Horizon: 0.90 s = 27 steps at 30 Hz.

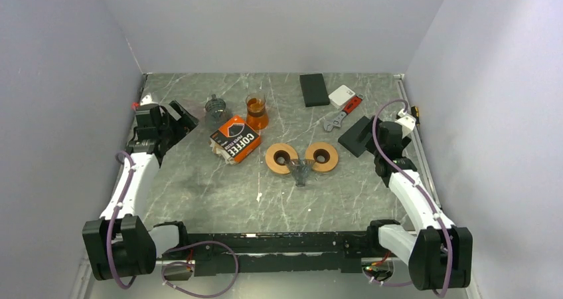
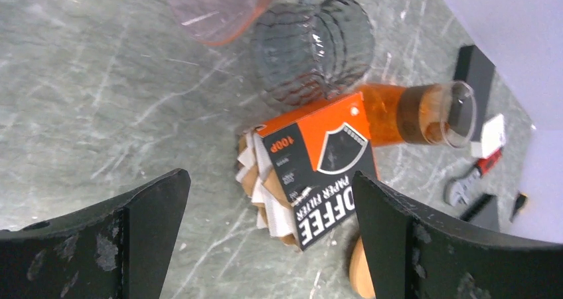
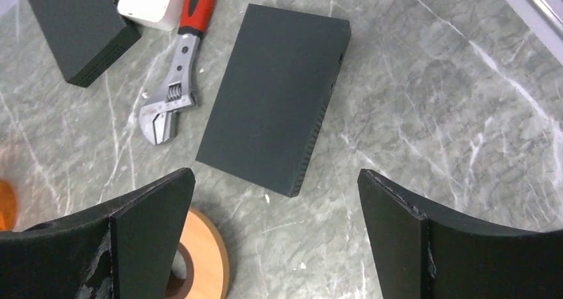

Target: Place the coffee filter in the dripper

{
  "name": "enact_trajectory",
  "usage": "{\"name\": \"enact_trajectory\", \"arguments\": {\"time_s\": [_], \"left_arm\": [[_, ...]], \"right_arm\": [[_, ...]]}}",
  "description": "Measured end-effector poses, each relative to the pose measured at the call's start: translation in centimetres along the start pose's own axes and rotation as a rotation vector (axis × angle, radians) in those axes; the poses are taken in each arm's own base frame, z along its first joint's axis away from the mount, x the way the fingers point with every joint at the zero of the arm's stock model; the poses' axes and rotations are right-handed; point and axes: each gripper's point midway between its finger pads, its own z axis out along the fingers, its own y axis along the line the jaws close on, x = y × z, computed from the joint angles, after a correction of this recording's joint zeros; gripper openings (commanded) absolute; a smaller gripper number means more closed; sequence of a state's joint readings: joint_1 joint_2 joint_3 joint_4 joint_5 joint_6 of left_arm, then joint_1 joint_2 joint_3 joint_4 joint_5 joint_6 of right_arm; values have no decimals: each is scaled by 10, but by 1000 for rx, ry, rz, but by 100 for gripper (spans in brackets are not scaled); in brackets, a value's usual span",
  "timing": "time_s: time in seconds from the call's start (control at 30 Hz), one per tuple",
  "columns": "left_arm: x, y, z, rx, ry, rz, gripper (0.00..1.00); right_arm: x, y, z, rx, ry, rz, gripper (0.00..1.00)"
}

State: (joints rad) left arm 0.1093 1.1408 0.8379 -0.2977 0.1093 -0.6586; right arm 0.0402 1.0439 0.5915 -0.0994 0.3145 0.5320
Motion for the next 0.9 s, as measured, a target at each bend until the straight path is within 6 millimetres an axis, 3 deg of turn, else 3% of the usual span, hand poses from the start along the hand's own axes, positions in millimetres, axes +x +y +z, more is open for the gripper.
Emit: {"name": "enact_trajectory", "arguments": {"time_s": [0.13,0.23,0.33,0.37,0.4,0.47,0.63,0.77,0.9], "left_arm": [[-2,-19,-2,77,37,-8,99],[-5,-47,-2,207,90,10,99],[7,-75,-2,363,166,26,99],[25,-96,-7,465,242,48,99],[28,-98,-7,471,250,52,99],[53,-118,-12,502,334,107,100],[111,-185,-23,588,499,291,92],[155,-209,-24,544,601,391,86],[199,-215,-22,453,688,473,80]], "right_arm": [[0,5,-10,-41,19,4,100],[4,13,-15,-81,55,-1,100],[13,22,-19,-137,106,-13,100],[24,28,-20,-177,162,-20,100],[25,28,-20,-179,164,-20,100],[33,31,-21,-198,201,-26,100],[46,35,-23,-232,262,-37,100],[46,40,-26,-263,274,-41,100],[41,45,-28,-280,268,-39,100]]}}
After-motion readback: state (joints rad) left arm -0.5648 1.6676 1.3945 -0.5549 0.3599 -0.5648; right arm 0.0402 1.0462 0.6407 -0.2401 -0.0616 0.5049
